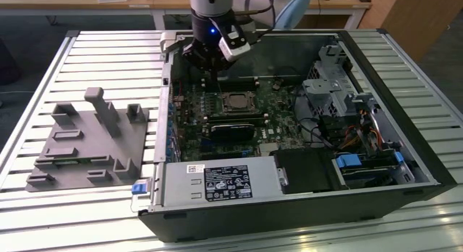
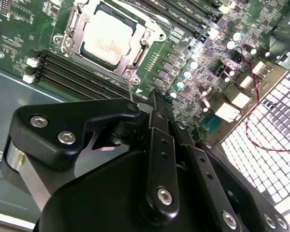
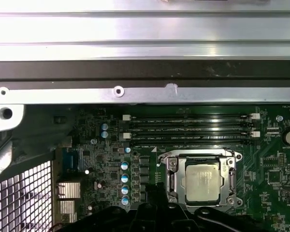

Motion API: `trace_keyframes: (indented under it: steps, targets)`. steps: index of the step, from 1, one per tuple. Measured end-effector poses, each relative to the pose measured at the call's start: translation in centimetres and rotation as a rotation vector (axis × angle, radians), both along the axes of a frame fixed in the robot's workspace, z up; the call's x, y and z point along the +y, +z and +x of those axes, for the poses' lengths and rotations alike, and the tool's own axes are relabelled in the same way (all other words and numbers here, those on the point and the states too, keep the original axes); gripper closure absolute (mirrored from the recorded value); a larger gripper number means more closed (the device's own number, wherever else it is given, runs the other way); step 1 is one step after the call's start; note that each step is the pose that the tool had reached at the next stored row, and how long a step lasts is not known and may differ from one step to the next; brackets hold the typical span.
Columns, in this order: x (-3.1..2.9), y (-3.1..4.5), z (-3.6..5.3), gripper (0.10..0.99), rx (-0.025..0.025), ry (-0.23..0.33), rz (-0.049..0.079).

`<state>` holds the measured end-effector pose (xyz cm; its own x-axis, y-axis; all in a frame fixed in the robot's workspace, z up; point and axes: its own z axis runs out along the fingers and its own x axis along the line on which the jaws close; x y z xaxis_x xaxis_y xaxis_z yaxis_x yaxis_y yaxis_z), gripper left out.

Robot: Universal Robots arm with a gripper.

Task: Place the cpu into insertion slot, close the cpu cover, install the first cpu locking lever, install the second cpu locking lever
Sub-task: 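Install the first cpu locking lever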

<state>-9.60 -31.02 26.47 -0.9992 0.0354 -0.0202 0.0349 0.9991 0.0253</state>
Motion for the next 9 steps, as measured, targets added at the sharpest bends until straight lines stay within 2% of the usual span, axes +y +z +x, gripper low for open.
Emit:
trace_keyframes:
  steps: [5,9]
  targets:
    - [0.07,-0.03,-0.29,0.980,0.0000,0.000,0.000]
    - [0.48,-0.09,-0.34,0.980,0.0000,0.000,0.000]
